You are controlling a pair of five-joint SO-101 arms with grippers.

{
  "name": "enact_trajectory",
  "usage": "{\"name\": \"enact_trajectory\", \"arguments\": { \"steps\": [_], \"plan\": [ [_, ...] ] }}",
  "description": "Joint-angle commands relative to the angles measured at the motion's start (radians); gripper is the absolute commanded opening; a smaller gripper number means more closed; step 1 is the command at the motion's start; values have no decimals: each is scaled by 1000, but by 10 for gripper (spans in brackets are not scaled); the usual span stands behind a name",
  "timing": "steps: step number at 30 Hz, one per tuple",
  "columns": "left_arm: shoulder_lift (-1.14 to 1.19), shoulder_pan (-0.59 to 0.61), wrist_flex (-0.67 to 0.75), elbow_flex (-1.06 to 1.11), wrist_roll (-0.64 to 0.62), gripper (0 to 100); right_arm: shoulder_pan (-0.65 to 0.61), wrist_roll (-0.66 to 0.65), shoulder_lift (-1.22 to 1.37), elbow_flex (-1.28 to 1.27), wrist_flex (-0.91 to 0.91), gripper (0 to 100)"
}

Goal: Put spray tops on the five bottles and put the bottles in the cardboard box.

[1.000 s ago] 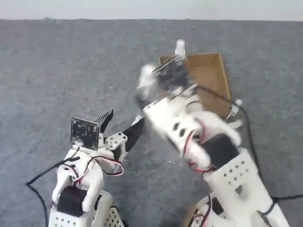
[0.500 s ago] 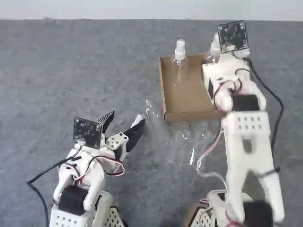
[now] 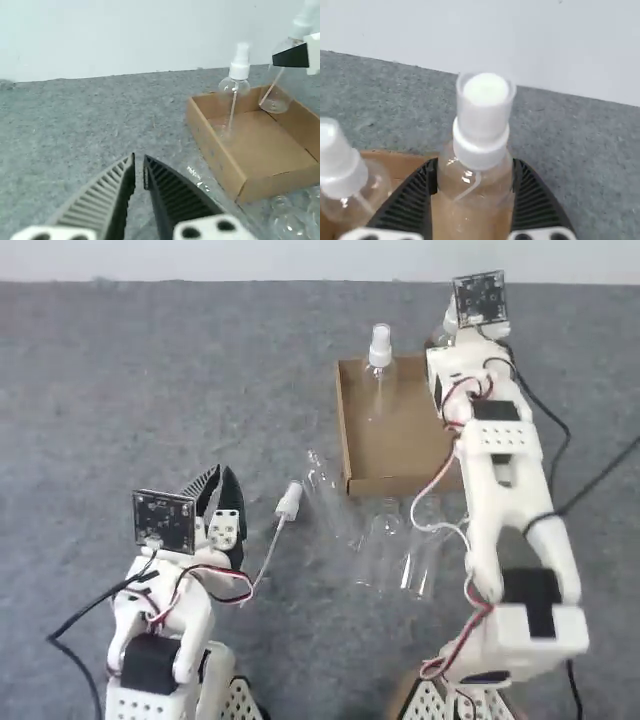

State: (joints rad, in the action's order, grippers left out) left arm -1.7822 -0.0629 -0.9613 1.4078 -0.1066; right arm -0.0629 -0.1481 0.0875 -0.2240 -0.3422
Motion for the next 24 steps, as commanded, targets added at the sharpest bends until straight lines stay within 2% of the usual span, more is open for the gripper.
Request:
{"name": "enact_trajectory", "arguments": {
  "steps": [1,8,24],
  "plan": [
    [-9,8,31,-4,-2,11,7,23,87,173,36,6],
    [-9,8,29,-4,-3,11,15,43,225,279,31,6],
    [-9,12,29,-4,-3,11,10,49,320,278,36,6]
  ]
}}
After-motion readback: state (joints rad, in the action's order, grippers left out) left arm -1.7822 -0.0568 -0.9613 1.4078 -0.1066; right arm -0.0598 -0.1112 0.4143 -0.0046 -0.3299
